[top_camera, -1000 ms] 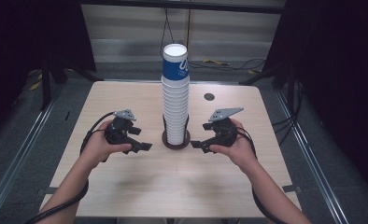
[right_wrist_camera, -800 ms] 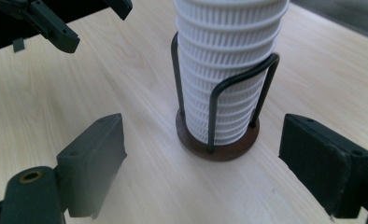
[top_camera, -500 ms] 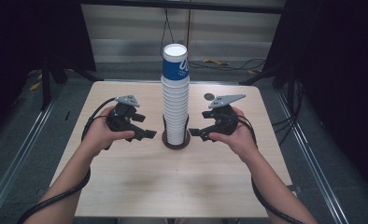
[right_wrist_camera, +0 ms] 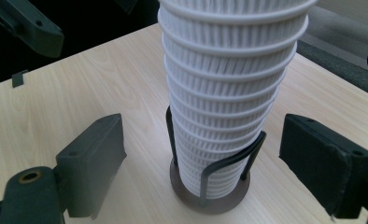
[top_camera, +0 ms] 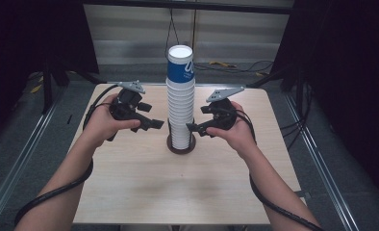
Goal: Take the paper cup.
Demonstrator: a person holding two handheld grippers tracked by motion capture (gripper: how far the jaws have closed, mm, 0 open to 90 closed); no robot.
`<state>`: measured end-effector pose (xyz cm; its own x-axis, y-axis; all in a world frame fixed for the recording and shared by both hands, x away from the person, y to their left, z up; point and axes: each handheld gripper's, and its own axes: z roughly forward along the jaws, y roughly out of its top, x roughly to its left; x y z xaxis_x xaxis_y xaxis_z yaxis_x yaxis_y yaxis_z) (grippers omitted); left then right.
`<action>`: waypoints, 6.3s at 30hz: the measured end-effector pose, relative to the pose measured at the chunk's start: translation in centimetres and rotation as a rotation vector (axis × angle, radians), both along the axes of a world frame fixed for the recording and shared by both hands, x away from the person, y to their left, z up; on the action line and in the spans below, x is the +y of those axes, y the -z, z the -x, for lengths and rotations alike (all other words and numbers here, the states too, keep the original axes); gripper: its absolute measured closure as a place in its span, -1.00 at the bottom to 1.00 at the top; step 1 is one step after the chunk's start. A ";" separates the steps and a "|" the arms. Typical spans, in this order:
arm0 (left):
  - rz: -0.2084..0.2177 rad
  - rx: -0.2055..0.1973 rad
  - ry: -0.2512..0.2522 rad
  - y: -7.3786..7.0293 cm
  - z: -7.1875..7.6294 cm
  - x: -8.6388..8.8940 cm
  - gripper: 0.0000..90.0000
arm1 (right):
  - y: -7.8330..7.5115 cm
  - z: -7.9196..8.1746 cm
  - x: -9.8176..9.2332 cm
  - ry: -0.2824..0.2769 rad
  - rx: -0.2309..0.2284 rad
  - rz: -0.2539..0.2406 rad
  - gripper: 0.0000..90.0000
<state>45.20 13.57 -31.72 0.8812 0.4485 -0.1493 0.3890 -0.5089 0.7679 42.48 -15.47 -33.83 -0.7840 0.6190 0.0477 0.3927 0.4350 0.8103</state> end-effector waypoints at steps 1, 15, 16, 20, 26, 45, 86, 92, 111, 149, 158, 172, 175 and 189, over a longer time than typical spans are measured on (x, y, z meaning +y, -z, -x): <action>0.004 -0.001 -0.001 -0.4 -0.1 -0.2 -0.66 | 0.0 -0.1 0.1 0.003 0.001 -0.002 -0.70; 0.026 -0.011 0.002 -4.0 -1.5 -1.2 -0.66 | -1.3 -0.7 0.9 0.009 -0.016 -0.019 -0.70; 0.029 -0.017 0.003 -4.2 -1.7 -1.3 -0.66 | -1.4 -0.7 0.9 0.009 -0.019 -0.019 -0.70; 0.039 -0.018 0.005 -5.0 -2.0 -1.5 -0.66 | -1.8 -1.0 1.1 0.015 -0.024 -0.021 -0.70; 0.044 -0.017 0.012 -6.3 -2.9 -2.6 -0.66 | -2.2 -1.5 1.1 0.021 -0.031 -0.033 -0.71; 0.052 -0.049 0.009 -7.6 -4.3 -5.5 -0.68 | -2.5 -1.8 1.2 0.025 -0.039 -0.048 -0.71; 0.084 -0.030 -0.044 -7.0 -4.7 -6.5 -0.69 | -4.2 -3.0 2.9 0.082 -0.105 -0.130 -0.69; 0.077 -0.019 -0.052 -7.2 -4.7 -6.6 -0.69 | -4.2 -2.8 2.9 0.075 -0.118 -0.110 -0.65; 0.140 -0.034 -0.089 -9.8 -4.0 -5.6 -0.62 | -4.0 -2.8 2.8 0.076 -0.122 -0.119 -0.65; 0.179 -0.057 -0.137 -12.1 -3.6 -5.1 -0.61 | -3.8 -2.5 2.7 0.079 -0.129 -0.118 -0.63; 0.195 -0.073 -0.144 -12.9 -3.2 -4.5 -0.62 | -3.6 -2.4 2.5 0.074 -0.135 -0.122 -0.61; 0.213 -0.077 -0.169 -13.0 -2.1 -1.6 -0.62 | -3.5 -2.3 2.5 0.081 -0.143 -0.111 -0.60; 0.209 -0.075 -0.166 -12.9 -1.9 -1.2 -0.62 | -3.5 -2.2 2.5 0.082 -0.146 -0.111 -0.60; 0.197 -0.069 -0.171 -11.8 -0.9 1.8 -0.62 | -3.4 -1.9 2.4 0.084 -0.144 -0.101 -0.58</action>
<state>46.14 15.39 -19.95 0.8061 0.5603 -0.1905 0.3998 -0.2781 0.8734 44.42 -13.02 -30.40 -0.7328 0.6804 0.0040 0.3010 0.3189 0.8987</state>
